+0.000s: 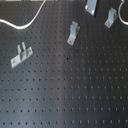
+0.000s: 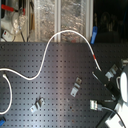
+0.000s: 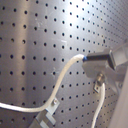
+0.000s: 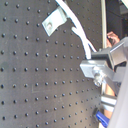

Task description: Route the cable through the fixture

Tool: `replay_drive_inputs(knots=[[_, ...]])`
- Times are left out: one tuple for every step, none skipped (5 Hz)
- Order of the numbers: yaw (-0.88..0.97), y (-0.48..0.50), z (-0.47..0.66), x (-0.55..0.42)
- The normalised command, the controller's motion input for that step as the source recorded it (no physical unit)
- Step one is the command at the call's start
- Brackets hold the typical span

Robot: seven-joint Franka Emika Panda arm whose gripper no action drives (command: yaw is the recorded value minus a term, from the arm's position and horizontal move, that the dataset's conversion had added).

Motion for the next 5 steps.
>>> replay_drive_inputs(knots=[[0.03,0.442,0.41,0.036],[0.00,0.079,0.52,-0.303],[0.05,-0.040,0.09,-0.256],[0.00,-0.195,0.11,-0.393],[0.00,-0.160,0.11,-0.410]])
